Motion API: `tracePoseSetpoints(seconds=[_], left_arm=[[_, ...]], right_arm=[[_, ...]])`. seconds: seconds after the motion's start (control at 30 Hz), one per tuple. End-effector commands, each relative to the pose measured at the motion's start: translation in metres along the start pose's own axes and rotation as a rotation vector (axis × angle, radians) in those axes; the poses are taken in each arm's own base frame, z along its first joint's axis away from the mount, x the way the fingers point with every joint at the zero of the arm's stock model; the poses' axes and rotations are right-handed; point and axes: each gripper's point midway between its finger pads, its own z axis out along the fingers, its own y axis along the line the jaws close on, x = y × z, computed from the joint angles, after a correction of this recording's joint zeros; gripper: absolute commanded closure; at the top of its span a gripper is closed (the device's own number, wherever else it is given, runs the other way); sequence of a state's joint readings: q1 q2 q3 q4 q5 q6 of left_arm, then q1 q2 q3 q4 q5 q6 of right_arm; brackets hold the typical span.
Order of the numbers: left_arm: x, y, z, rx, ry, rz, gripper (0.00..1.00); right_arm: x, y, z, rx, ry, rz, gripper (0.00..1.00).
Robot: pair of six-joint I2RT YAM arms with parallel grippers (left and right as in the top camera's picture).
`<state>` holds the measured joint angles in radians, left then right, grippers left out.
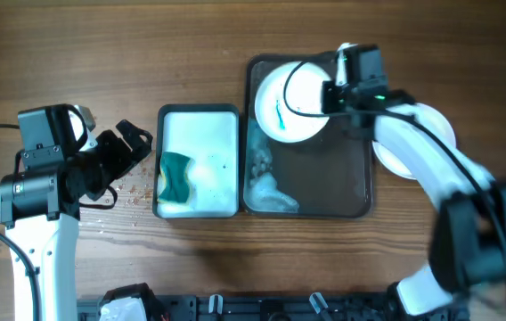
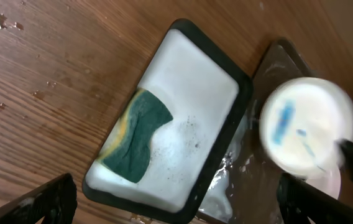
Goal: Clean dirty plates on tray and stack at the side
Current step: 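Grasp the blue-streaked plate rim with the right gripper and slide it forward, then grasp the sponge in the white tray with the left gripper and lift it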
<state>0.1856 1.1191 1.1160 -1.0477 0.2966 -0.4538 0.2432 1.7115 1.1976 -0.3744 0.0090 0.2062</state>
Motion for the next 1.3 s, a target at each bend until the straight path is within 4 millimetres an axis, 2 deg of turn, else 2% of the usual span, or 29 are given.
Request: tracePoseSetpoints(seconds=[0.0, 0.1, 0.2, 0.27, 0.3, 0.4, 0.47, 0.5, 0.6, 0.7, 0.77, 0.83, 0.93, 1.07, 1.2, 1.27], left_arm=[[-0.005, -0.001, -0.005, -0.001, -0.025, 0.005, 0.0], [-0.005, -0.001, -0.005, -0.001, -0.025, 0.005, 0.0], [-0.005, -0.001, -0.005, -0.001, -0.025, 0.005, 0.0], [-0.005, -0.001, -0.005, -0.001, -0.025, 0.005, 0.0], [-0.005, -0.001, -0.005, -0.001, -0.025, 0.005, 0.0], [-0.005, -0.001, -0.005, -0.001, -0.025, 0.005, 0.0], [-0.006, -0.001, -0.005, -0.001, -0.025, 0.005, 0.0], [-0.006, -0.001, -0.005, -0.001, -0.025, 0.005, 0.0], [-0.008, -0.004, -0.006, 0.017, -0.032, -0.002, 0.0], [0.005, -0.017, -0.005, 0.092, 0.036, 0.008, 0.0], [0.007, -0.019, -0.003, 0.093, 0.049, 0.013, 0.0], [0.009, -0.02, -0.001, 0.095, 0.059, 0.018, 0.0], [0.012, -0.024, 0.001, 0.102, 0.074, 0.073, 0.02], [0.048, -0.005, 0.036, -0.109, 0.221, 0.199, 0.18], [0.075, 0.037, 0.086, -0.436, 0.31, 0.22, 0.2], [0.076, 0.048, 0.107, -0.519, 0.323, 0.216, 0.22]], right_arm=[[-0.019, 0.0, -0.075, 0.003, -0.084, 0.146, 0.96], [0.026, -0.009, -0.099, 0.054, 0.077, 0.278, 0.96], [0.09, -0.014, -0.102, 0.125, 0.298, 0.441, 0.96], [0.128, -0.005, -0.09, 0.118, 0.389, 0.507, 0.96], [0.154, -0.001, -0.076, 0.131, 0.412, 0.583, 0.96], [0.181, 0.001, -0.054, 0.141, 0.395, 0.752, 0.96], [0.179, 0.006, -0.045, 0.088, 0.364, 0.775, 0.93], [0.175, 0.008, -0.044, 0.078, 0.352, 0.774, 0.79], [0.159, 0.012, -0.047, 0.039, 0.312, 0.735, 0.63], [0.115, 0.011, -0.066, 0.0, 0.184, 0.402, 0.62], [0.097, 0.009, -0.078, -0.004, 0.13, 0.222, 0.62], [0.087, 0.012, -0.086, -0.025, 0.103, 0.054, 0.58], [0.095, 0.009, -0.087, -0.018, 0.133, 0.007, 0.56], [0.099, 0.009, -0.088, -0.017, 0.148, 0.015, 0.56], [0.098, 0.009, -0.088, -0.017, 0.147, 0.044, 0.56], [0.1, 0.01, -0.088, -0.023, 0.155, 0.045, 0.56]])
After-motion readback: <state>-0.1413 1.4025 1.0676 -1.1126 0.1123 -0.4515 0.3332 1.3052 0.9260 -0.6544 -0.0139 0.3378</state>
